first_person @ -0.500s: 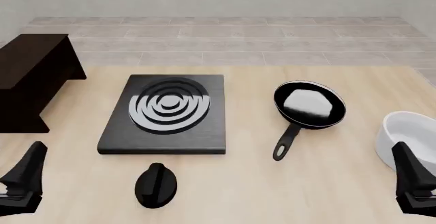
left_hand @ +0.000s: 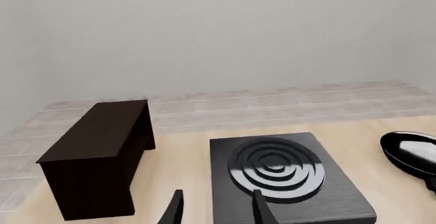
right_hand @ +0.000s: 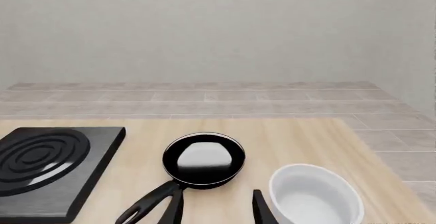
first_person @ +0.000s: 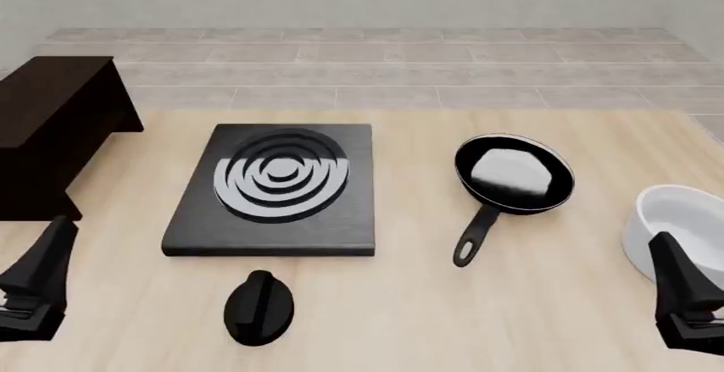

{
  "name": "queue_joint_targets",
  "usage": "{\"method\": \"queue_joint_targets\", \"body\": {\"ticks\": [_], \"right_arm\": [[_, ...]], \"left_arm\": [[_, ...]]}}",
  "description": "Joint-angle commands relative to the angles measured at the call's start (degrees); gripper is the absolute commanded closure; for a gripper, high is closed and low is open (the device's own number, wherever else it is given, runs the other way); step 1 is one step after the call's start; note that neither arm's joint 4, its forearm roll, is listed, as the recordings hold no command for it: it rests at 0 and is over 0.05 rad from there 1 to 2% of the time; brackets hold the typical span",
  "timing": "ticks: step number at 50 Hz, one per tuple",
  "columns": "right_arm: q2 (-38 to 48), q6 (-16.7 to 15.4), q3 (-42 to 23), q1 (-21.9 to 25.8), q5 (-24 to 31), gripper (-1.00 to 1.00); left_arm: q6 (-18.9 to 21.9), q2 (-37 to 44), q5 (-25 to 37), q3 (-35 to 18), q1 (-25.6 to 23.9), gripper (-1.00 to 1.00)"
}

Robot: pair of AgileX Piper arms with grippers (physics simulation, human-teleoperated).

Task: Put the frying pan on top of the cabinet.

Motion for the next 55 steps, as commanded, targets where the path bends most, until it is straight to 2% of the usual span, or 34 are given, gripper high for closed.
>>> {"method": "queue_joint_targets", "body": {"ticks": [1,2,4,5,6,8,12,17,18,19,20,24,25,26,29,33,42,52,55], "right_arm": [[-0.98,0.27,0.02,-0.25,0.87,-1.00],[-1.03,0.41,-0.01,-0.30,0.96,-1.00],[-1.08,0.39,-0.05,-0.27,1.04,-1.00],[-1.12,0.43,-0.10,-0.27,1.12,-1.00],[-1.17,0.53,-0.13,-0.32,1.20,-1.00],[-1.57,0.77,-0.14,-0.49,1.50,-1.00],[-1.52,0.69,-0.14,-0.60,1.46,-1.00],[-1.53,0.74,-0.06,-0.62,1.46,-1.00],[-1.67,0.77,-0.03,-0.68,1.53,-1.00],[-1.77,0.76,-0.02,-0.70,1.59,-1.00],[-1.94,0.82,-0.01,-0.78,1.69,-1.00],[-2.05,0.91,-0.09,-0.94,1.77,-1.00],[-1.99,0.94,-0.08,-0.99,1.72,-1.00],[-1.87,1.02,-0.10,-1.05,1.60,-1.00],[-1.77,1.00,-0.11,-1.07,1.46,-1.00],[-1.26,1.06,-0.26,-1.20,1.06,-1.00],[-0.63,0.89,-0.25,-1.15,0.54,-1.00],[-0.81,0.53,-0.04,-1.22,0.62,-1.00],[-0.90,0.52,-0.03,-1.22,0.72,-1.00]], "left_arm": [[-0.85,6.08,0.58,-9.27,-5.54,-1.00],[0.75,11.46,-0.24,-12.06,-5.35,-1.00],[0.39,11.21,0.08,-13.17,-5.55,-1.00],[-0.21,10.06,0.97,-14.93,-8.16,-1.00],[0.43,11.37,1.45,-16.39,-9.28,-1.00],[-1.05,16.32,1.30,-19.59,-9.95,-1.00],[-1.22,20.52,1.98,-25.22,-11.62,-1.00],[1.56,26.00,4.49,-32.94,-20.24,-1.00],[-0.72,27.72,6.39,-35.99,-21.32,-1.00],[-0.67,28.52,6.90,-37.62,-22.10,-1.00],[-2.31,31.24,8.34,-40.27,-22.32,-1.00],[-0.62,36.35,7.80,-44.80,-24.92,-1.00],[-0.82,37.81,7.73,-45.56,-24.99,-1.00],[-3.04,41.05,8.38,-47.09,-24.45,-1.00],[-1.94,43.97,7.75,-48.23,-25.48,-1.00],[-3.69,50.30,8.04,-52.06,-27.16,-1.00],[-3.37,57.25,8.94,-58.70,-30.86,-1.00],[-5.07,67.04,8.32,-63.72,-33.54,-1.00],[-4.34,68.36,7.41,-64.15,-33.82,-1.00]]}}
